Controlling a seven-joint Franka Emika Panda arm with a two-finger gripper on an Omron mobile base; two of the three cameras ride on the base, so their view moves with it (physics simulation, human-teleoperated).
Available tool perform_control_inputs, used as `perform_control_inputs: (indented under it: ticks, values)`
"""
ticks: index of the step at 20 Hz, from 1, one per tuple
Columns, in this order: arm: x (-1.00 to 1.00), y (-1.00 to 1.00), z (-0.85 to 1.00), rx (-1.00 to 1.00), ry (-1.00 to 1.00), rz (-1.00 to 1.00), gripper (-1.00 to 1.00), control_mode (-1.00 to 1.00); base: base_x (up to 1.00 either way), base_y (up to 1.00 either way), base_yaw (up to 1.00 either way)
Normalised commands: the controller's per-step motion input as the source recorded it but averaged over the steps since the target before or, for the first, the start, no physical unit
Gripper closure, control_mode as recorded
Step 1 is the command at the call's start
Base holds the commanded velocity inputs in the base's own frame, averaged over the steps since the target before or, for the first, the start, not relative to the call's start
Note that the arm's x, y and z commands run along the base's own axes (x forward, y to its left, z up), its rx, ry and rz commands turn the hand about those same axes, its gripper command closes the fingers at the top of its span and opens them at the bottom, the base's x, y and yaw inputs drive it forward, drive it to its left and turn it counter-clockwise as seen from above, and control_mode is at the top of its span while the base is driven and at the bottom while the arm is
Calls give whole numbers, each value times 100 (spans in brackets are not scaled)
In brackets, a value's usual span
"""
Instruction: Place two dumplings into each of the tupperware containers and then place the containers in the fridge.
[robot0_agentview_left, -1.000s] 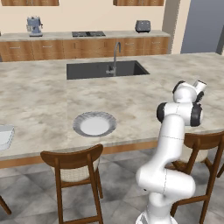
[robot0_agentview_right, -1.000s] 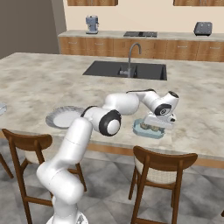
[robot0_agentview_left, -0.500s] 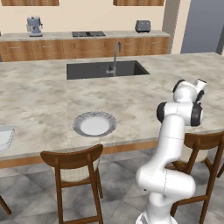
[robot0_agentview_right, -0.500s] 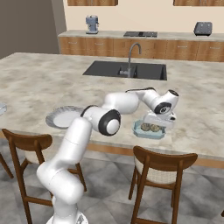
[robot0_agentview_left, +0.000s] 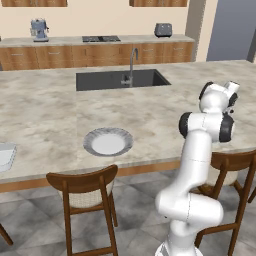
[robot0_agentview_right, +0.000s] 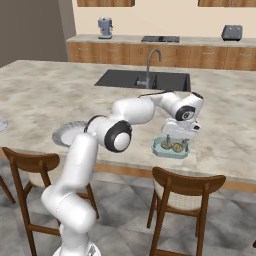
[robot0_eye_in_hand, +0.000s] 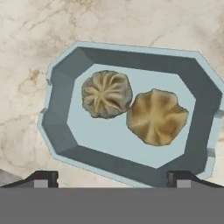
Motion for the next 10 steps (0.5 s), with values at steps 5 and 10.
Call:
perform_control_inputs:
  ticks: [5,10]
  values:
    - [-45,100,-6,-16,-2,13,-100,-100,0,0,0]
    - [-12,57,-23,-5,-17,15,-100,-100,0,0,0]
